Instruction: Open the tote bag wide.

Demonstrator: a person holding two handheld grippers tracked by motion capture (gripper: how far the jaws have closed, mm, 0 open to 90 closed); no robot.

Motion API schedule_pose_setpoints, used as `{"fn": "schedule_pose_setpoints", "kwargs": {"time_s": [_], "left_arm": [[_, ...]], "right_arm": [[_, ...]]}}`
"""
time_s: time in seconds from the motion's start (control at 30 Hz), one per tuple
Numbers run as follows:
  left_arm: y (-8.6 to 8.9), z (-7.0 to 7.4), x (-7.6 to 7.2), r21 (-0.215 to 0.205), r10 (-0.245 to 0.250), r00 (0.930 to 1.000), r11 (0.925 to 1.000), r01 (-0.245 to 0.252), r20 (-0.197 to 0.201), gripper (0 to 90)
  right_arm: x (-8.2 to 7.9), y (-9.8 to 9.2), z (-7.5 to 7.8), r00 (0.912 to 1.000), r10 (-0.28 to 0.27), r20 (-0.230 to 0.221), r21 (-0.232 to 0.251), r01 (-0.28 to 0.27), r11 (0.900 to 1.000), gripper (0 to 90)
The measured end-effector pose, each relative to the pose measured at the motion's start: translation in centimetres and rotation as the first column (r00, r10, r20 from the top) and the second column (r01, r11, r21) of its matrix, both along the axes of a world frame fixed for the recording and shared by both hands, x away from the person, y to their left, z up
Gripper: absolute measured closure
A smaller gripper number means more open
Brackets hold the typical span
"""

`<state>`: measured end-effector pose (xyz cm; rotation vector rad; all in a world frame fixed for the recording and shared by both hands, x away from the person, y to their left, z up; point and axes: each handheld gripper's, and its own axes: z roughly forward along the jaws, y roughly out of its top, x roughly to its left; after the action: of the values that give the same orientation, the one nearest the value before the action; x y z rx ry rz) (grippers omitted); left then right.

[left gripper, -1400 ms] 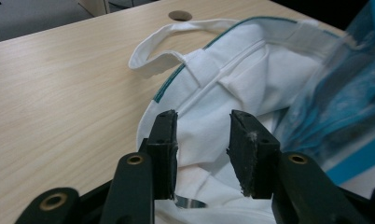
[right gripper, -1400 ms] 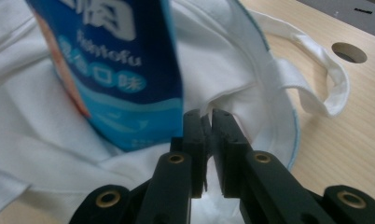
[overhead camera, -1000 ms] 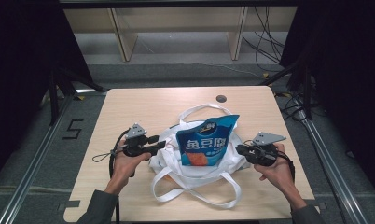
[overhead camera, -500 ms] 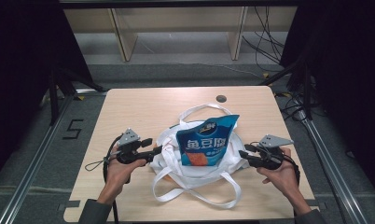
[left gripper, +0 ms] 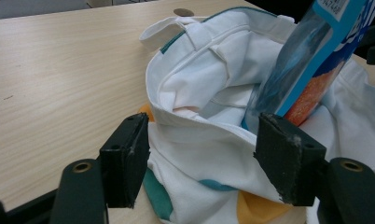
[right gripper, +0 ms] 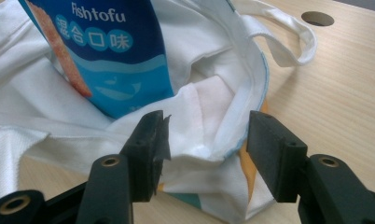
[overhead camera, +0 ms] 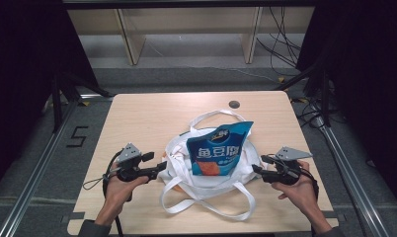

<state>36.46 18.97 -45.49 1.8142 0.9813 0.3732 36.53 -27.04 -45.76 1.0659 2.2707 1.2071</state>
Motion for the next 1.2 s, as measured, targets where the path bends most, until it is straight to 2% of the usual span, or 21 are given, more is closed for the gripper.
{"fn": "schedule_pose_setpoints", "kwargs": {"time_s": [0.07,0.1,0.17,0.2,0.3,0.37,0.5,0.67,0.7,0.73,0.77,0.8,0.83,0.87,0.97,1.0,1.03,1.07,1.1,1.17,1.2], "left_arm": [[0.1,-0.2,-0.2,-0.01,0.004,0.9999,0.9999,-0.004,-0.01,33.7],[0.2,-0.2,-0.2,-0.002,-0.006,1.0,1.0,0.006,-0.002,33.5],[0.3,-0.3,-0.5,-0.007,0.003,1.0,1.0,-0.003,-0.007,33.0],[0.5,-0.4,-0.6,0.003,0.001,1.0,1.0,-0.001,-0.006,32.8],[0.5,-0.7,-0.9,-0.009,0.01,0.9999,0.9999,-0.01,-0.012,31.1],[0.5,-0.9,-1.2,-0.003,0.013,0.9998,0.9999,-0.014,-0.014,30.2],[0.5,-1.2,-1.8,-0.001,0.013,0.9999,0.9999,-0.013,-0.007,27.5],[0.4,-1.4,-2.5,-0.007,0.022,0.9993,0.9997,-0.022,-0.03,24.7],[0.4,-1.5,-2.7,-0.003,0.026,0.9993,0.9997,-0.026,-0.029,24.7],[0.4,-1.5,-2.9,-0.004,0.024,0.9993,0.9997,-0.025,-0.028,24.7],[0.3,-1.6,-3.1,-0.01,0.027,0.9991,0.9996,-0.028,-0.032,24.7],[0.4,-1.6,-3.2,0.0,0.016,0.9995,0.9999,-0.016,-0.028,24.7],[0.3,-1.7,-3.3,0.009,0.02,0.9995,0.9998,-0.02,-0.024,24.7],[0.3,-1.8,-3.5,0.02,0.025,0.9994,0.9995,-0.025,-0.024,24.7],[0.3,-2.1,-3.7,0.047,0.033,0.9992,0.9984,-0.032,-0.02,24.1],[0.4,-2.3,-3.8,0.048,0.038,0.9989,0.9982,-0.037,-0.027,24.0],[0.4,-2.5,-3.8,0.05,0.032,0.9991,0.9983,-0.031,-0.027,23.7],[0.4,-2.6,-3.9,0.055,0.034,0.9989,0.998,-0.032,-0.032,23.5],[0.4,-2.7,-4.0,0.054,0.033,0.9989,0.9981,-0.031,-0.033,23.4],[0.4,-2.7,-4.2,0.055,0.031,0.9989,0.9981,-0.029,-0.034,23.2],[0.3,-2.8,-4.3,0.048,0.039,0.9985,0.9981,-0.038,-0.037,23.2]], "right_arm": [[0.1,-0.1,-0.1,0.9996,0.029,0.004,-0.004,-0.029,1.0,46.7],[-0.1,0.0,0.0,0.9997,0.018,-0.017,0.006,-0.018,1.0,46.5],[-0.2,-0.1,-0.1,0.9997,0.013,0.022,-0.016,-0.012,1.0,46.0],[-0.4,-0.1,0.0,1.0,0.004,-0.005,-0.002,-0.004,1.0,45.6],[-0.5,-0.2,-0.1,0.9999,0.009,0.014,-0.006,-0.009,1.0,43.1],[-0.9,-0.1,-0.1,0.9998,-0.009,-0.016,0.015,0.009,1.0,42.4],[-1.1,-0.3,-0.4,0.9999,-0.009,0.005,0.011,0.008,1.0,40.6],[-1.8,-0.4,-0.4,0.9997,-0.019,-0.016,0.014,0.019,1.0,40.1],[-1.6,-0.7,-0.4,0.9999,-0.003,0.015,-0.008,0.003,1.0,40.1],[-1.9,-0.5,-0.5,0.9996,-0.026,-0.013,0.016,0.026,1.0,40.1],[-1.8,-0.7,-0.7,1.0,-0.007,0.005,-0.001,0.007,1.0,40.0],[-2.0,-0.6,-0.8,0.9993,-0.019,-0.031,0.027,0.02,0.999,40.0],[-1.9,-0.8,-0.8,0.9999,-0.009,-0.005,-0.005,0.009,1.0,40.0],[-2.1,-0.7,-0.8,0.9994,-0.022,-0.025,0.012,0.023,1.0,40.0],[-2.5,-0.8,-1.1,0.9993,-0.025,-0.028,0.016,0.025,1.0,40.0],[-2.5,-0.9,-1.1,0.9997,-0.015,-0.017,0.003,0.015,1.0,39.9],[-2.7,-0.8,-1.2,0.999,-0.018,-0.041,0.026,0.019,0.999,39.8],[-2.6,-0.9,-1.3,0.9998,0.001,-0.022,0.014,-0.001,1.0,39.8],[-3.0,-0.9,-1.3,0.9989,-0.016,-0.044,0.027,0.018,0.999,39.7],[-3.0,-1.1,-1.4,0.9995,-0.015,-0.027,0.022,0.015,1.0,39.6],[-3.3,-1.0,-1.4,0.9986,-0.032,-0.043,0.018,0.032,0.999,39.5]]}}
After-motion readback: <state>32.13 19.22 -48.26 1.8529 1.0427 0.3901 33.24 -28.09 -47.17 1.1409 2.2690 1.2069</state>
